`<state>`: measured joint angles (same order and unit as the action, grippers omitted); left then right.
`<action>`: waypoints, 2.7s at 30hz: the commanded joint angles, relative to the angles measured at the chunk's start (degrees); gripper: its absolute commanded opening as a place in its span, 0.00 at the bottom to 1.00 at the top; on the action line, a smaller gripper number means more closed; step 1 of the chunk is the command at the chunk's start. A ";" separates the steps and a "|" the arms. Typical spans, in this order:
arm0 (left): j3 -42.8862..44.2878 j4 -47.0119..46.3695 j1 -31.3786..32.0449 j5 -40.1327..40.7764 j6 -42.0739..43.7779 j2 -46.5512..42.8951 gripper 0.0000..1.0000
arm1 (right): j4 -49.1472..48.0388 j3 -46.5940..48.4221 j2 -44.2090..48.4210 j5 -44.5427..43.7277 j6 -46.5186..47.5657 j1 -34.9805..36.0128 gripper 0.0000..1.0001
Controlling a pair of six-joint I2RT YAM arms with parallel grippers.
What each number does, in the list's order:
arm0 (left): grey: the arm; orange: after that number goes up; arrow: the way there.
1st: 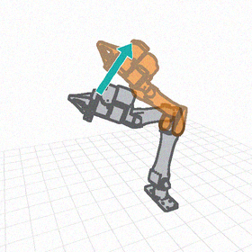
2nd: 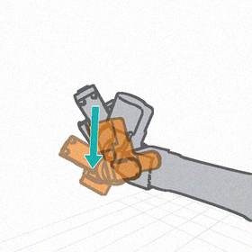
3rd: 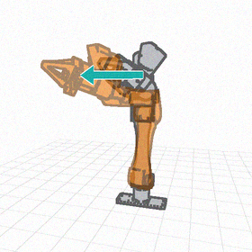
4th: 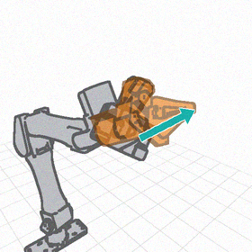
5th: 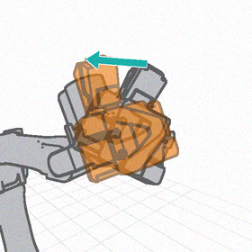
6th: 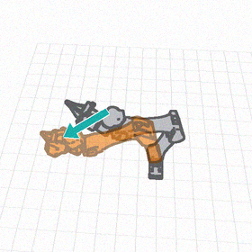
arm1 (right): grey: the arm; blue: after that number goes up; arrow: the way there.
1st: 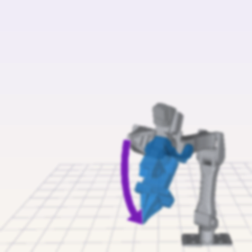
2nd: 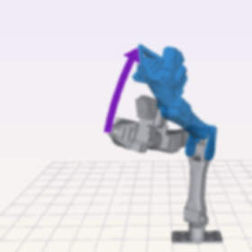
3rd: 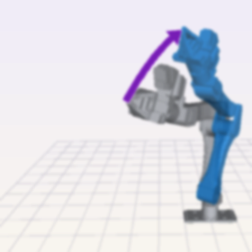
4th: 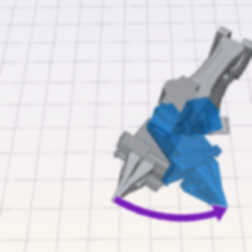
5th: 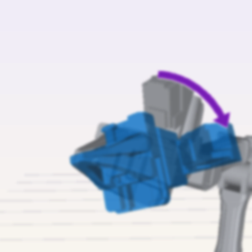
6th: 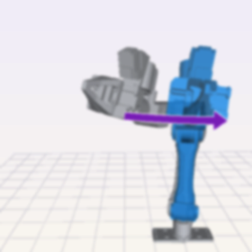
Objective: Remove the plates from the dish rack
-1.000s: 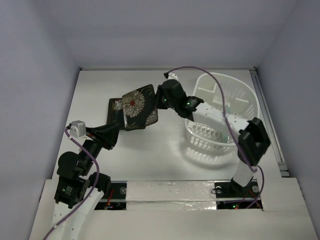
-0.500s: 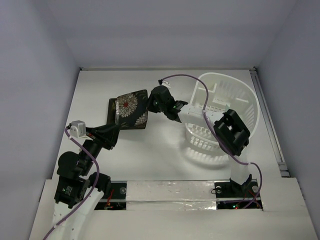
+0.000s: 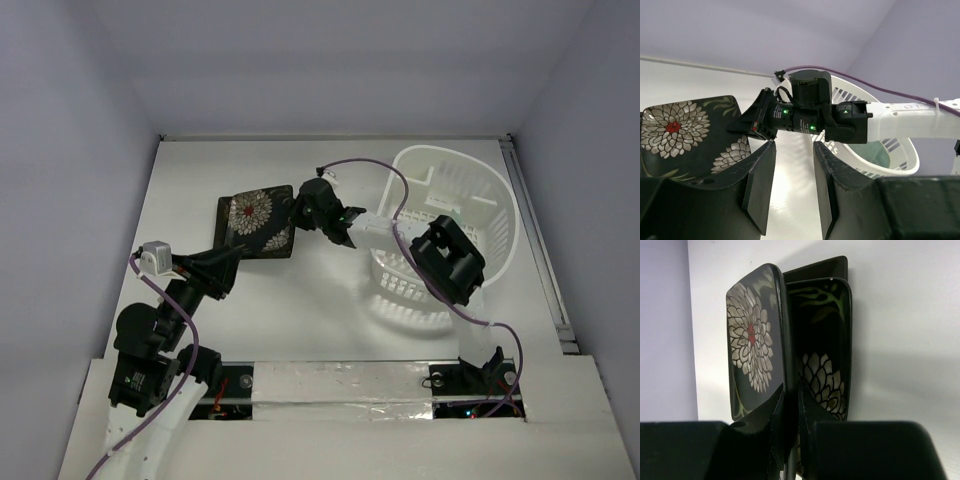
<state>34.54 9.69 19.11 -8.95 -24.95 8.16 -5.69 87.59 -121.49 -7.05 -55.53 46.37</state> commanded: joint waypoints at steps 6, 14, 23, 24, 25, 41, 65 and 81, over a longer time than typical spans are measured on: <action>0.79 -2.31 -0.04 -0.37 -0.01 0.71 0.33 | -10.57 3.99 1.00 0.63 -4.50 0.12 0.00; 0.79 -2.31 -0.04 -0.54 -0.10 0.63 0.33 | -5.12 3.90 -0.24 -0.16 -0.64 0.12 0.24; 0.79 -2.31 -0.04 -0.54 -0.10 0.71 0.33 | 3.50 5.84 1.35 -3.32 5.07 0.12 0.65; 0.70 -2.31 -0.04 -0.45 -0.10 0.71 0.33 | 5.06 5.92 1.78 -3.76 5.60 0.12 0.68; 0.70 -2.31 -0.04 -0.45 -0.19 0.71 0.33 | 5.51 6.18 2.05 -4.11 6.21 0.12 0.70; 0.79 -2.31 -0.04 -0.45 -0.10 0.54 0.33 | 22.39 9.27 13.00 -15.00 21.58 2.67 0.19; 0.79 -2.49 -0.04 -0.89 0.08 -2.45 0.33 | 64.93 -11.57 49.08 -29.34 29.86 -21.58 0.82; 0.88 -2.49 0.49 -0.81 0.25 -3.86 0.34 | 61.15 -13.68 33.52 -20.11 36.63 -28.09 0.73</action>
<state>34.54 9.67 19.18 -9.26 -24.93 5.37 56.38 73.25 -86.02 -28.86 -20.53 18.33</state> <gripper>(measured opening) 0.334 0.759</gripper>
